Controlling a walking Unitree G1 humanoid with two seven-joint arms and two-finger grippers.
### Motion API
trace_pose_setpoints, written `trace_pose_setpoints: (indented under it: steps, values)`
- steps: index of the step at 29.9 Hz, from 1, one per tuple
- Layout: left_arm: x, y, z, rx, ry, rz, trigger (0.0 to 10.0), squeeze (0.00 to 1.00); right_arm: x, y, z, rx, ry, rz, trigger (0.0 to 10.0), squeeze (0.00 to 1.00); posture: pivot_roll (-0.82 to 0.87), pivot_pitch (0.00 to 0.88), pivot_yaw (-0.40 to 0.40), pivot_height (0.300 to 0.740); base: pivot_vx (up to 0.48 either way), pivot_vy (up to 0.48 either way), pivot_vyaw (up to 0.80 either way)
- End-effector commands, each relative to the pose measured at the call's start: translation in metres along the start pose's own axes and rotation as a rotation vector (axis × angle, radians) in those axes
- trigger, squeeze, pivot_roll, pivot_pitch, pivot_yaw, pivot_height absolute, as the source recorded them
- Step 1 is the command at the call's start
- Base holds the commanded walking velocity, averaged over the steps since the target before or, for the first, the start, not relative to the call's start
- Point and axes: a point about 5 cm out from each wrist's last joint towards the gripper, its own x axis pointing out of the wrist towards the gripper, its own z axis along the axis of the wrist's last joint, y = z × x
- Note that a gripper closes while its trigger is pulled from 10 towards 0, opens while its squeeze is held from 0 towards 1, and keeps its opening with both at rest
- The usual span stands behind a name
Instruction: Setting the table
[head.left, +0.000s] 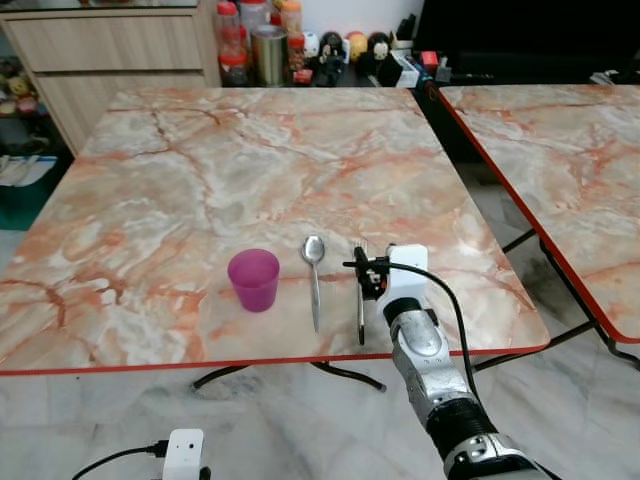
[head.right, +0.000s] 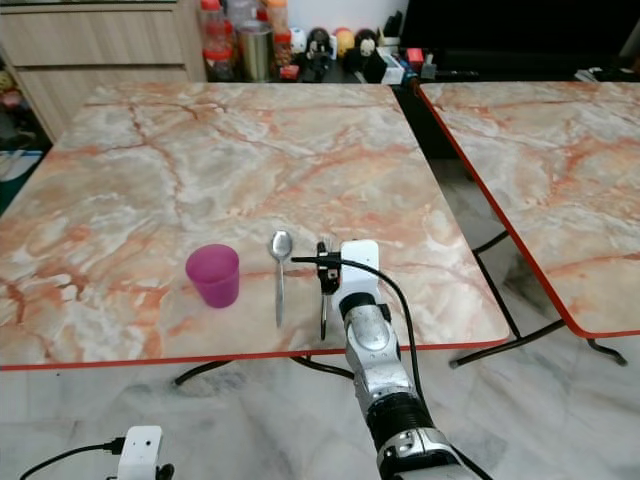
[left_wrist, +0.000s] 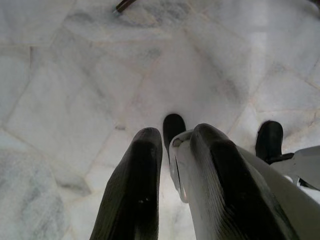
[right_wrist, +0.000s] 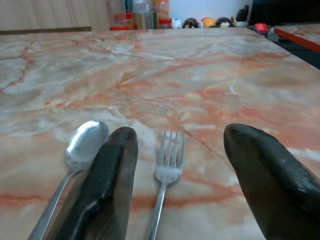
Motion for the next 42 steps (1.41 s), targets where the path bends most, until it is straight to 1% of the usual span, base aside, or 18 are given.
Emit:
trace_pose_setpoints:
  steps: [1, 2, 3, 4, 9, 10, 12, 15, 19, 42]
  values:
    - [-0.001, 0.000, -0.005, 0.006, 0.021, 0.001, 10.0, 0.00, 0.001, 0.002, 0.001, -0.015, 0.021, -0.005, 10.0, 0.00, 0.09, 0.088, -0.039, 0.740, 0.000, 0.000, 0.00]
    - [-0.001, 0.000, -0.006, 0.008, 0.021, 0.000, 10.0, 0.00, 0.003, 0.005, 0.002, -0.008, 0.045, -0.012, 10.0, 0.00, 0.10, 0.082, -0.038, 0.740, 0.000, 0.000, 0.00]
    - [-0.001, 0.000, -0.006, 0.008, 0.021, 0.000, 10.0, 0.00, 0.003, 0.005, 0.002, -0.008, 0.045, -0.012, 10.0, 0.00, 0.10, 0.082, -0.038, 0.740, 0.000, 0.000, 0.00]
    - [-0.001, 0.001, -0.006, 0.011, 0.021, -0.001, 10.0, 0.00, 0.005, 0.010, 0.004, 0.006, 0.077, -0.015, 10.0, 0.00, 0.10, 0.081, -0.037, 0.740, 0.000, 0.000, 0.00]
    - [-0.001, 0.002, -0.005, 0.017, 0.020, 0.000, 10.0, 0.00, 0.008, 0.021, 0.008, 0.019, 0.112, 0.000, 10.0, 0.00, 0.10, 0.088, -0.034, 0.740, 0.000, 0.000, 0.00]
    - [-0.001, 0.002, -0.005, 0.017, 0.020, 0.000, 10.0, 0.00, 0.008, 0.021, 0.008, 0.019, 0.112, 0.000, 10.0, 0.00, 0.10, 0.088, -0.034, 0.740, 0.000, 0.000, 0.00]
    - [-0.001, 0.003, -0.005, 0.014, 0.018, 0.003, 10.0, 0.00, 0.010, 0.027, 0.008, 0.027, 0.125, 0.018, 10.0, 0.00, 0.10, 0.092, -0.032, 0.740, 0.000, 0.000, 0.00]
    - [-0.001, 0.003, -0.004, 0.012, 0.017, 0.004, 10.0, 0.00, 0.011, 0.030, 0.008, 0.022, 0.149, 0.017, 10.0, 0.00, 0.11, 0.097, -0.035, 0.740, 0.000, 0.000, 0.00]
    - [-0.001, 0.002, -0.003, 0.003, 0.015, 0.003, 10.0, 0.00, 0.015, 0.030, 0.008, 0.034, 0.198, -0.019, 10.0, 0.00, 0.11, 0.102, -0.038, 0.740, 0.000, 0.000, 0.00]
    - [-0.001, 0.002, -0.004, 0.002, 0.017, 0.001, 10.0, 0.00, 0.016, 0.031, 0.010, 0.024, 0.196, -0.030, 10.0, 0.00, 0.11, 0.104, -0.038, 0.740, 0.000, 0.000, 0.00]
